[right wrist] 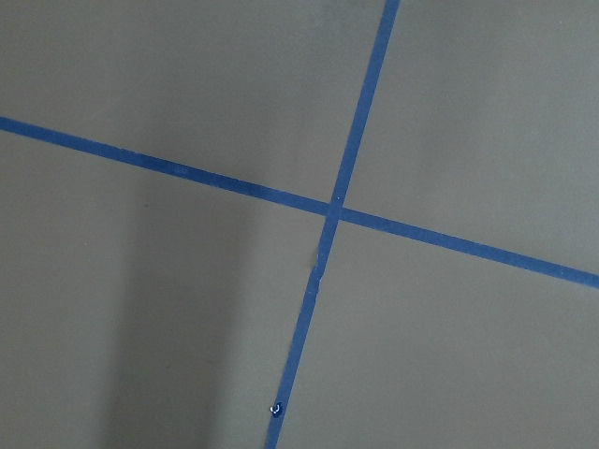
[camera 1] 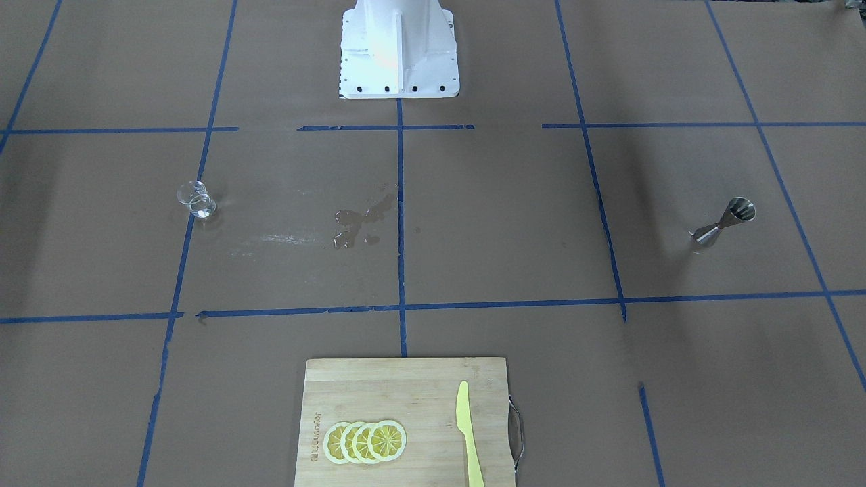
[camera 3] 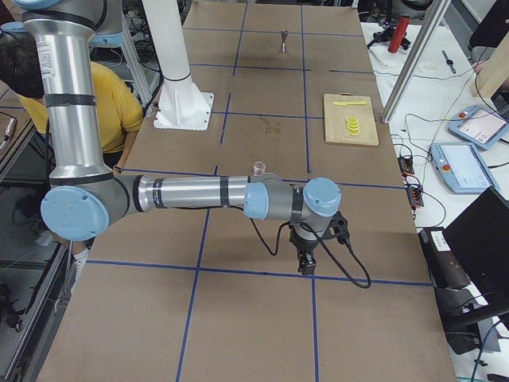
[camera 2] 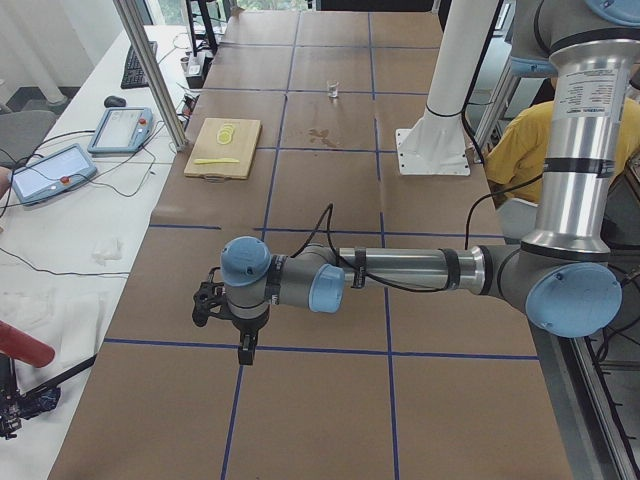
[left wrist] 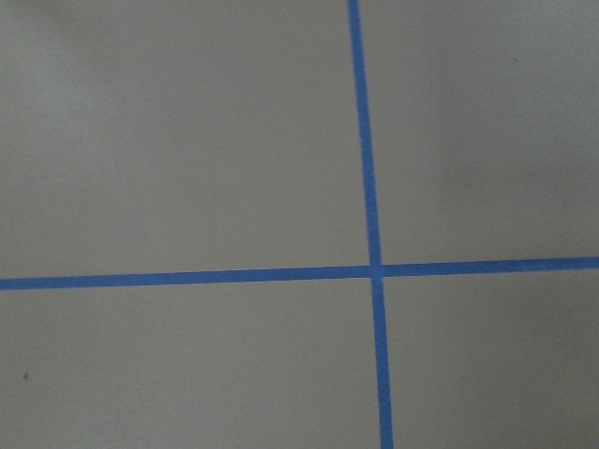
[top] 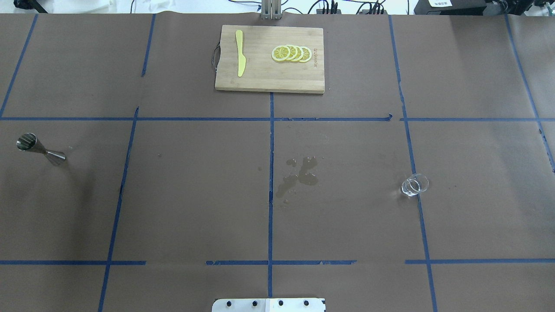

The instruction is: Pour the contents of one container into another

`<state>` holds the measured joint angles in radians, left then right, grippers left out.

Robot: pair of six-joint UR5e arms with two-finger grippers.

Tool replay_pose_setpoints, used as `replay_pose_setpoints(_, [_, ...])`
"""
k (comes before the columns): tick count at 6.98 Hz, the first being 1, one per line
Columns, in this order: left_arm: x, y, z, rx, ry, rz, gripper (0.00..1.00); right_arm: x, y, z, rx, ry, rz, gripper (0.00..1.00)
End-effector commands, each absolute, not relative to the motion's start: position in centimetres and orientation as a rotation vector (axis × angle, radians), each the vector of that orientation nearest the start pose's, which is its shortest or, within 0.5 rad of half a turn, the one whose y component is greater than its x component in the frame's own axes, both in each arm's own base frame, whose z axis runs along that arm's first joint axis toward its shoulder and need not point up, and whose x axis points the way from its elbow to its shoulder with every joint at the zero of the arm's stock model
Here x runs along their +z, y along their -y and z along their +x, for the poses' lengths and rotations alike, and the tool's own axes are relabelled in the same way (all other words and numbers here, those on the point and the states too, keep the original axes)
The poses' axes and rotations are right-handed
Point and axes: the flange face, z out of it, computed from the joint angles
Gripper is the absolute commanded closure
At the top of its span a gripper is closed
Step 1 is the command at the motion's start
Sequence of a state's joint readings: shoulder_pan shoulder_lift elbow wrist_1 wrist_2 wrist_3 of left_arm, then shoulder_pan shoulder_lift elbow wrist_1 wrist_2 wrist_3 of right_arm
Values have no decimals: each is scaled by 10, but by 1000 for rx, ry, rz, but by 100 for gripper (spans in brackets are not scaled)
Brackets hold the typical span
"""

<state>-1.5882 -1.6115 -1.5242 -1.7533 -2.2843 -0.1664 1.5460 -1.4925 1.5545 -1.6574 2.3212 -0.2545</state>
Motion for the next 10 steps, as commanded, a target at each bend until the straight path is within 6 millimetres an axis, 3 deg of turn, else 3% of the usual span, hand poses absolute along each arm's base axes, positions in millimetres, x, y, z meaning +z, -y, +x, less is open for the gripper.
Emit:
replay_pose_setpoints(1, [636, 513, -77, -80, -695, 176, 0, 629, 536, 51, -145, 744, 62, 0])
replay_pose_setpoints(2, [638, 514, -65, -7, -695, 175, 0, 631, 533, 50, -101, 748, 40, 0])
replay_pose_setpoints(3, [622, 510, -66, 34, -693, 220, 0, 638, 531, 50, -104, 745, 31, 0])
replay_pose_setpoints(4, [627, 488, -65, 129, -685, 242, 0, 626, 536, 46, -123, 741, 49, 0])
replay_pose_setpoints(5, [625, 487, -67, 179, -678, 264, 0, 624, 531, 41, -134, 735, 48, 0])
replay_pose_setpoints(7, [678, 475, -62, 245, -680, 168, 0, 633, 521, 35, -151, 735, 32, 0])
replay_pose_setpoints(8, [694, 449, -64, 221, -669, 124, 0, 635, 520, 34, -154, 738, 27, 0])
replay_pose_setpoints(10, [703, 436, -62, 184, -689, 40, 0, 634, 518, 33, -152, 751, 26, 0])
